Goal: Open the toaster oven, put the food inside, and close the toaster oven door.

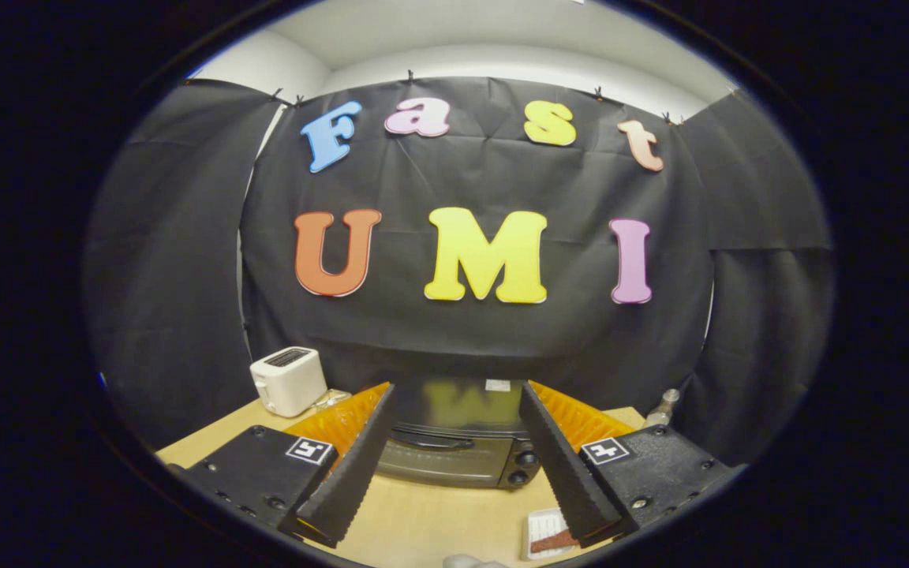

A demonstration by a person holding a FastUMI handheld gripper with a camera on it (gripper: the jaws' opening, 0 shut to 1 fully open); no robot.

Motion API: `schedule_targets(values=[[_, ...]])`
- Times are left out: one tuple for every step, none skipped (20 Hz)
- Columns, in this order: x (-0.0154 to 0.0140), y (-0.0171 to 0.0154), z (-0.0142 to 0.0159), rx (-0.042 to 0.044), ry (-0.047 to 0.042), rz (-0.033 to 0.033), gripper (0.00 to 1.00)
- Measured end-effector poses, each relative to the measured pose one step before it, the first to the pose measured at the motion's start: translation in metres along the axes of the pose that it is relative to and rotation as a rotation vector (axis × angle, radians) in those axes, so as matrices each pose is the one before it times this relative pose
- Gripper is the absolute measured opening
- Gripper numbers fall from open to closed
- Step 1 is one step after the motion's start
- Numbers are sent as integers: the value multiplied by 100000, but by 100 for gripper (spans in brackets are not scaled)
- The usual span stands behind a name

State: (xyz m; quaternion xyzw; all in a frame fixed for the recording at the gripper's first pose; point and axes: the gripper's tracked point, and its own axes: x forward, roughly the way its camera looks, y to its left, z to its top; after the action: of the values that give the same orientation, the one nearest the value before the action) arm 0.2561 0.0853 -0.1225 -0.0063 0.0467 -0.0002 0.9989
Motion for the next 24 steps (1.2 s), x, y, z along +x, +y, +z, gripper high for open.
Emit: schedule_targets(values=[[1472,361,-873,1406,851,83,99],[1469,244,-748,946,781,61,99],[1571,139,-708,561,842,-622,99],[1407,123,-784,425,1103,-545,99],[1444,246,-836,293,1404,-291,99],[1412,182,-772,-28,1352,-418,99],[1248,205,-800,27,1136,-398,99],[1146,260,-785,219,1423,-359,99],[1078,295,-892,21,1579,-368,99],[1037,490,-920,-349,2086,279,99],[816,542,-1014,-603,2700,602,99],[698,386,-751,-113,1175,665,99],[387,-7,-742,-774,901,-1098,100],[412,-180,-680,-1402,1745,-1433,99],[132,67,-544,-870,592,-297,100],[-52,-101,420,734,-2874,-1316,100],[-87,-42,-216,-1339,256,-968,100],[-42,-46,31,-531,-1170,-675,100],[35,52,-105,-237,-151,-343,100],[31,-52,-140,705,-243,104,100],[44,-2,-69,1450,509,534,100],[-37,-10,-113,1527,570,591,100],[-125,76,21,1059,665,527,100],[-208,42,-106,783,538,337,100]])
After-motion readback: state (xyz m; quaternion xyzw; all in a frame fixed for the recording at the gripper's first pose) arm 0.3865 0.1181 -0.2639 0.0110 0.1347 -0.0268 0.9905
